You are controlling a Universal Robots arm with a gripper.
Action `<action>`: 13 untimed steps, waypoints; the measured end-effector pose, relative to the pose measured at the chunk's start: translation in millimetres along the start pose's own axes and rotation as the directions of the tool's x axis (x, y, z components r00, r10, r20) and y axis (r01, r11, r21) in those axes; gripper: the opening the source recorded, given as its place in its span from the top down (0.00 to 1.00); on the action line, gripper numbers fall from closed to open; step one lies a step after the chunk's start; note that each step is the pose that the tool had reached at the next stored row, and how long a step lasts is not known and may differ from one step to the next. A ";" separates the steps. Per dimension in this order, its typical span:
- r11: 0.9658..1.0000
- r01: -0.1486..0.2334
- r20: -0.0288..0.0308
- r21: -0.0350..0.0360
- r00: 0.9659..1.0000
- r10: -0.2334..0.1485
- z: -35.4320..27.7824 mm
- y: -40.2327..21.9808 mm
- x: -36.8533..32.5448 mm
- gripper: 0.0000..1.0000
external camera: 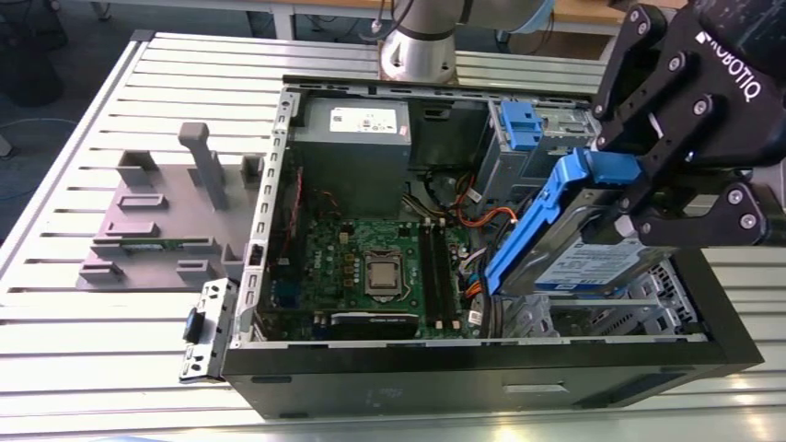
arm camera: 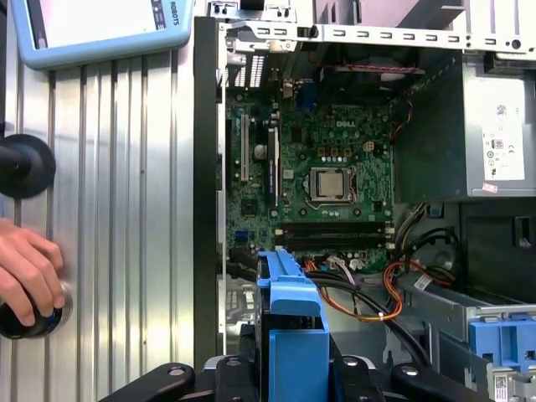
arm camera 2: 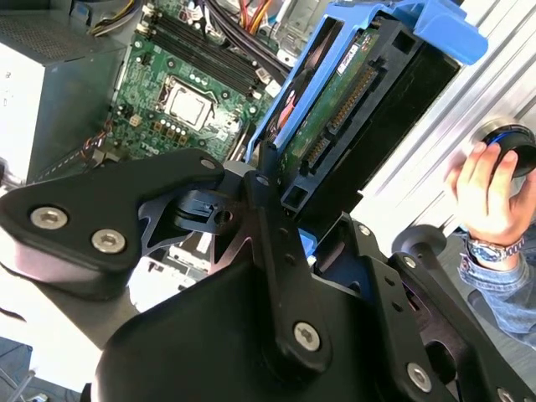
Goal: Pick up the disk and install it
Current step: 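Pick up the disk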
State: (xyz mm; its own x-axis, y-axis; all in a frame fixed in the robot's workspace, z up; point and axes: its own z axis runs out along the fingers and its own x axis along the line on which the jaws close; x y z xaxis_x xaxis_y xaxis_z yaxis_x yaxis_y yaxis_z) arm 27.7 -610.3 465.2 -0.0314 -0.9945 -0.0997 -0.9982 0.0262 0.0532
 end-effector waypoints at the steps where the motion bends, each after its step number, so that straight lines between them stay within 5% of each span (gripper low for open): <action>1: 1.000 0.000 0.000 0.000 1.000 0.000 0.0 -0.6 0.0 0.63; 13: 1.000 0.000 0.000 0.000 1.000 0.000 -0.3 -8.0 -0.2 0.63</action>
State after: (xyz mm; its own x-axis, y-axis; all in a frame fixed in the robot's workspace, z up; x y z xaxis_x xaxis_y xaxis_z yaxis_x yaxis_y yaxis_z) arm 35.6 -610.3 465.1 -0.0314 -0.9945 -0.0996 -0.9982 0.0262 0.0533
